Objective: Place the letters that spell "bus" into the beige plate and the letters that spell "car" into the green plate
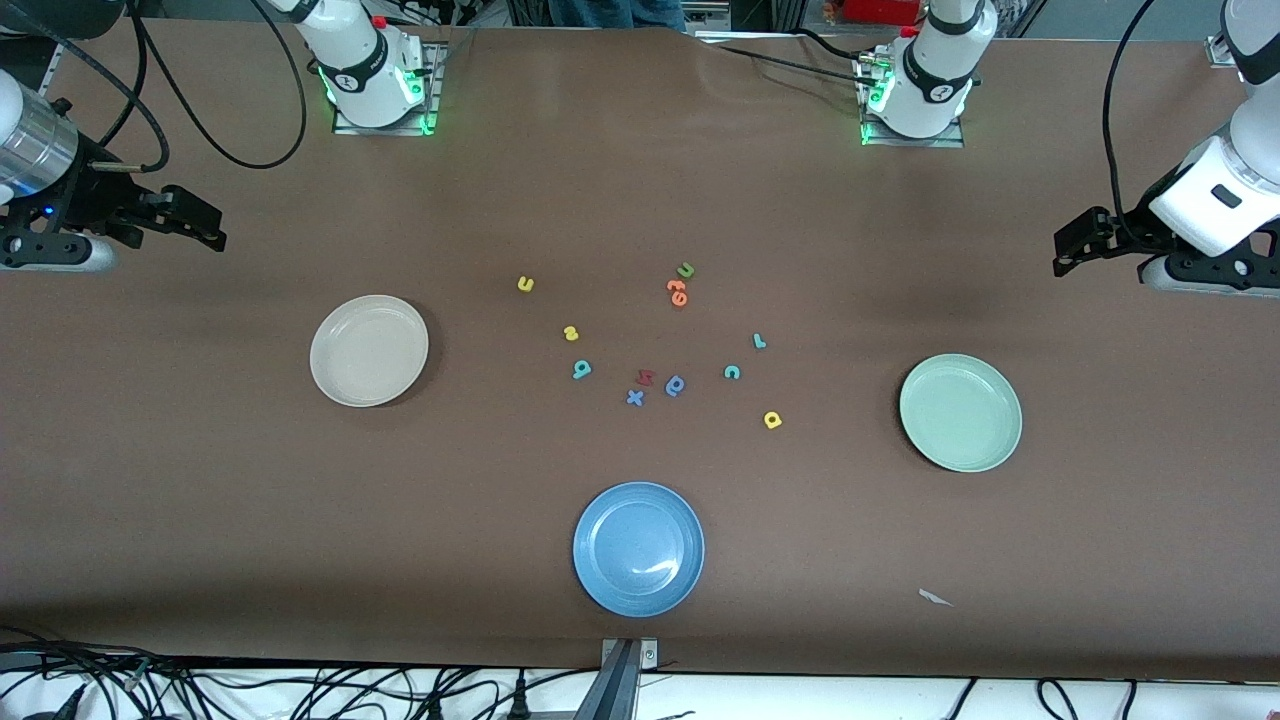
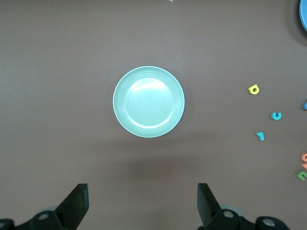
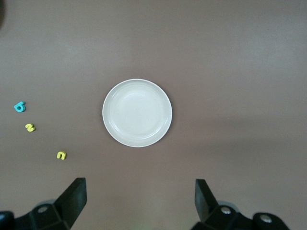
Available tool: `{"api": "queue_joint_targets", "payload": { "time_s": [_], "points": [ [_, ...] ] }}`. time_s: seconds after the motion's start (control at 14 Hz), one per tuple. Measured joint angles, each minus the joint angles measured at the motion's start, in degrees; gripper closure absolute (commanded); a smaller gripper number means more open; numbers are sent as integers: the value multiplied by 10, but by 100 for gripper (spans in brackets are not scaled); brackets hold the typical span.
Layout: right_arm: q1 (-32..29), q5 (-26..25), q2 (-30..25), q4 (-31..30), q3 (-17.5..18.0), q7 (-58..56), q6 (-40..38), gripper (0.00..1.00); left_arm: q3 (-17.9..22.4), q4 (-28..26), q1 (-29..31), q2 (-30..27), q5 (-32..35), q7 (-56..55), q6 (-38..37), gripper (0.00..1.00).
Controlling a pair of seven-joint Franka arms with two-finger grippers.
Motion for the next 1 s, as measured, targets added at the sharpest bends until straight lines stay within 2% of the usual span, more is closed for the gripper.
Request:
{"api": "queue_joint_targets", "payload": {
  "time_s": [0.36,0.64,0.86,1.0],
  "points": [
    [4,0,18,0,2,-4,0,0,0,0,0,0,0,0,0,0],
    [48,0,34,-1,4,-1,-1,0,-1,0,0,0,0,0,0,0],
    [89,0,84,-5,5,24,15,0,-3,0,-1,2,0,0,0,0],
    [115,0,119,-23,5,82,62,1,-4,-1,-2,7,0,0,1,0]
  ]
}}
